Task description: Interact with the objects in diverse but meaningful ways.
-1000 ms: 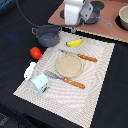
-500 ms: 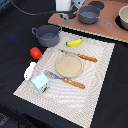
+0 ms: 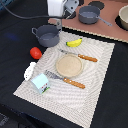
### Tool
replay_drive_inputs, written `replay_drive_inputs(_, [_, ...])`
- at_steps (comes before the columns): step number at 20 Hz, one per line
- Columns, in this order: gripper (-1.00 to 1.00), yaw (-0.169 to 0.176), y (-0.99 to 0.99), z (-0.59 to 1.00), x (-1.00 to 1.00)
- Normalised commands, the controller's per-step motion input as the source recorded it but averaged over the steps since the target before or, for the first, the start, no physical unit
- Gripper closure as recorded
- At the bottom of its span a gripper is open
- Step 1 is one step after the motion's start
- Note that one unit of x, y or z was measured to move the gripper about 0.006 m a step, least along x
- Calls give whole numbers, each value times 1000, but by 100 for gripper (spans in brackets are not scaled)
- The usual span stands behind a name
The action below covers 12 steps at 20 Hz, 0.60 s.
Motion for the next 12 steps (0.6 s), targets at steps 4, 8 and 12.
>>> replay_drive_inputs(4, [-100,66,-31,-379,-810])
replay_drive_inputs(8, [-100,48,-144,-321,-702])
replay_drive_inputs(12, [-100,23,-309,-170,-465])
